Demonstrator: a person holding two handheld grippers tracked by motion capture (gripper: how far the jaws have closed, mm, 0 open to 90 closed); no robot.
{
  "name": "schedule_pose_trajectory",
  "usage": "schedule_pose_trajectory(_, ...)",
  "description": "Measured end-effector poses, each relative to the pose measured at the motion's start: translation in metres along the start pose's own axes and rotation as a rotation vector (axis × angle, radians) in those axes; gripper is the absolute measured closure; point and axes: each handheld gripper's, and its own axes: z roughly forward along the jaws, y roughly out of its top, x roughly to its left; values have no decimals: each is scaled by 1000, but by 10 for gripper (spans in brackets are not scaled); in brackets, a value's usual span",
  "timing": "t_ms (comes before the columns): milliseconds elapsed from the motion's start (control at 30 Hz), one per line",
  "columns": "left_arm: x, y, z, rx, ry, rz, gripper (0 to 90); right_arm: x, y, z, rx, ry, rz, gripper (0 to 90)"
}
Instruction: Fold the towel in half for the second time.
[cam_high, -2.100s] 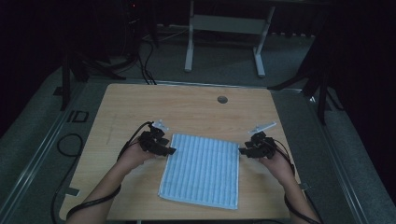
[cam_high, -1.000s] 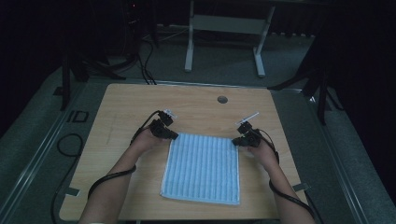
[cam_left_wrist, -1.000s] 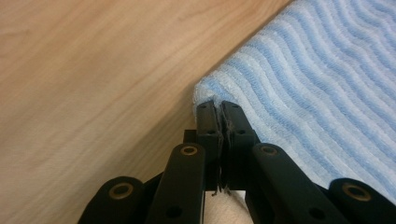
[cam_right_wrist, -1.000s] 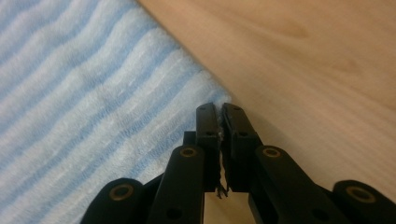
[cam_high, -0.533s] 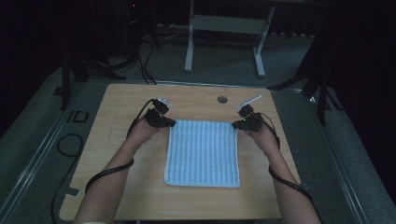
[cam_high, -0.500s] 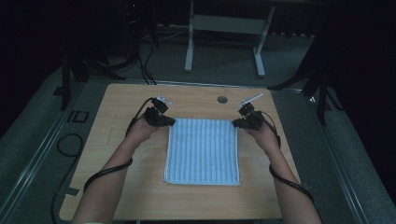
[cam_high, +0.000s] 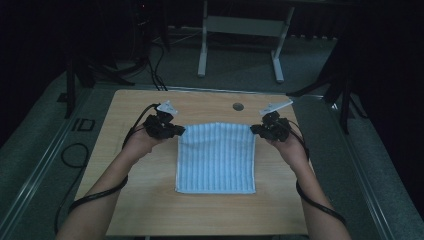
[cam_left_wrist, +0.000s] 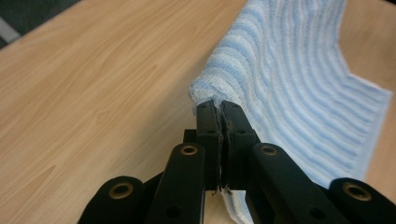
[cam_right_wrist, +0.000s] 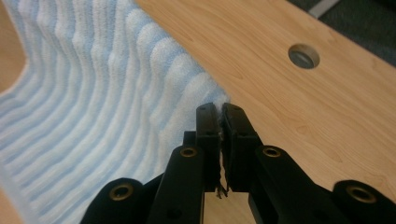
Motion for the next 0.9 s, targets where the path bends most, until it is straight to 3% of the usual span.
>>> schedule_pose_trajectory(200,-15,-16,-15,-21,-28,20,865,19,-19,-26,-69,23,-34,859)
schedule_pose_trajectory(433,-33,-40,-26,-38,-58,39,864,46,-41,-46,-93,60,-91,859)
schedule_pose_trajectory(667,-51,-62,-24,-23,-109,42,864,63,-65,-48,-81,85,-100,859)
schedule_pose_trajectory(900,-67,-90,-10,18,-166,41,863,75,-97,-37,-22,120,-83,859)
